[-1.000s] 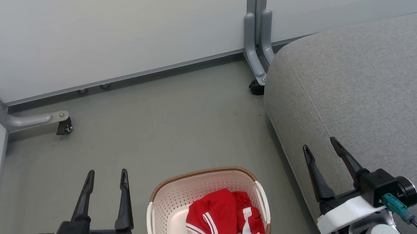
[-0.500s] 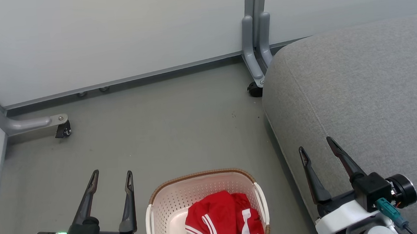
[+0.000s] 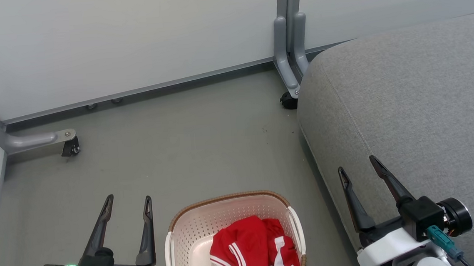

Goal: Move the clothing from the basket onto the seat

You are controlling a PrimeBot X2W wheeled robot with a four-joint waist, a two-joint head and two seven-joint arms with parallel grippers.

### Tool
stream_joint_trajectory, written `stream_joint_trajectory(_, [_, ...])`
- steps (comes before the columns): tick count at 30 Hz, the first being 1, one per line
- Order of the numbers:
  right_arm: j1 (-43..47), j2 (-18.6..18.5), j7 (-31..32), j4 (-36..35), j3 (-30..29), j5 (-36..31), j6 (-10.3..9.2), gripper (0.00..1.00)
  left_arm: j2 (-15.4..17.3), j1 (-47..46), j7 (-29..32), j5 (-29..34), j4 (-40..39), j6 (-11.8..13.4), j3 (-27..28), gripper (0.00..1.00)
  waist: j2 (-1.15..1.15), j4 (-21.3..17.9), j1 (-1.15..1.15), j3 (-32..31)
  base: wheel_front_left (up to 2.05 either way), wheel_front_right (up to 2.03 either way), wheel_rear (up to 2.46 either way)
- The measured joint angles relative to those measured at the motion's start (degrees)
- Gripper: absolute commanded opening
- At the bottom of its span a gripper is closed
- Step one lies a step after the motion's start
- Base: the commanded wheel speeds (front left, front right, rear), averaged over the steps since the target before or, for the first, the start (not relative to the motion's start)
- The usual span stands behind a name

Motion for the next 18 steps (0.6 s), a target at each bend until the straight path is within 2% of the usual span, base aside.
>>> stream_joint_trajectory(18, [-0.1,0.0,0.0,-1.1,0.1,0.4,0.00,1.00,0.0,0.0,0.0,-0.5,0.7,0.0,0.5,1.00,0.00,0.0,0.00,2.1,0.00,0.00,0.00])
